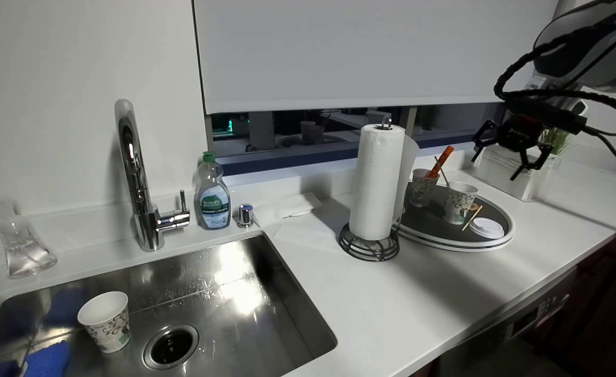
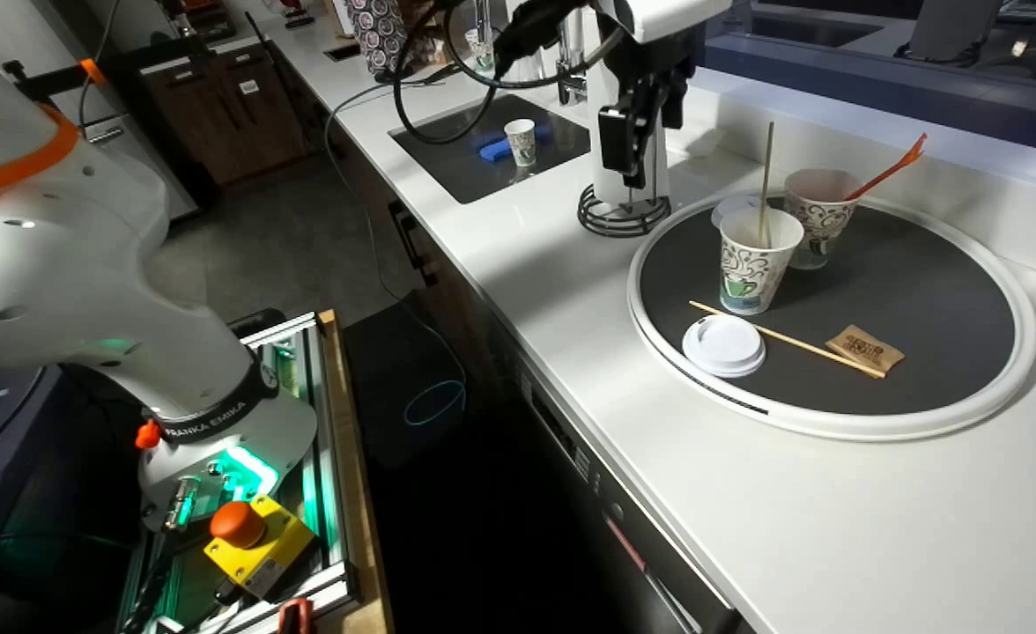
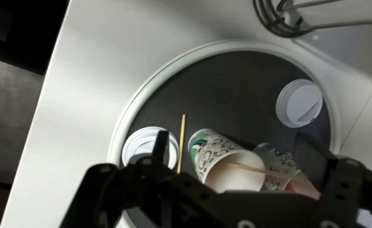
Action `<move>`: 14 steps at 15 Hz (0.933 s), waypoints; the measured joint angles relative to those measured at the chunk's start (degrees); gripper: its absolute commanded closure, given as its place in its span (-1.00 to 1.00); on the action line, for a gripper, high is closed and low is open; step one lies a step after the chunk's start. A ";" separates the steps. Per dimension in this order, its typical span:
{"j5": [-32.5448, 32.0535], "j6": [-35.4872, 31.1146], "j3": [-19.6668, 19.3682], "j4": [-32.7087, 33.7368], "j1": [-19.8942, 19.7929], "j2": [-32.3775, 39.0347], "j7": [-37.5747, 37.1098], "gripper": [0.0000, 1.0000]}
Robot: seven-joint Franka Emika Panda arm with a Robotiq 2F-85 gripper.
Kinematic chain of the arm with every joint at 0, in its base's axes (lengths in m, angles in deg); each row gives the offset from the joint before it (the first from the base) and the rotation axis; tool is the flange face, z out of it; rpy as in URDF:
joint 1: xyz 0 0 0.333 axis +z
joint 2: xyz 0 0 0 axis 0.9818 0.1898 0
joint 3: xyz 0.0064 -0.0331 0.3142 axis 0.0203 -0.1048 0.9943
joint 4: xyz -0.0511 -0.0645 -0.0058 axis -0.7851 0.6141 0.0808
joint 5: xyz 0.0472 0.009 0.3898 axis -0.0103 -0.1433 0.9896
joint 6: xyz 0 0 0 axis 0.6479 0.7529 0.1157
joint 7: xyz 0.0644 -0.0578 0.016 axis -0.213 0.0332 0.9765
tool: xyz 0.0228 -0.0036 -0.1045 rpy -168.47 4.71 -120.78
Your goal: Put the chopstick inside the coffee cup.
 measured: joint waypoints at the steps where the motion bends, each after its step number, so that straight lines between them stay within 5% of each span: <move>1: -0.33 0.00 -0.85 0.70 -0.55 1.24 -0.51 -1.00; 14: -1.74 -1.29 -4.47 12.04 -1.89 14.11 0.42 -1.00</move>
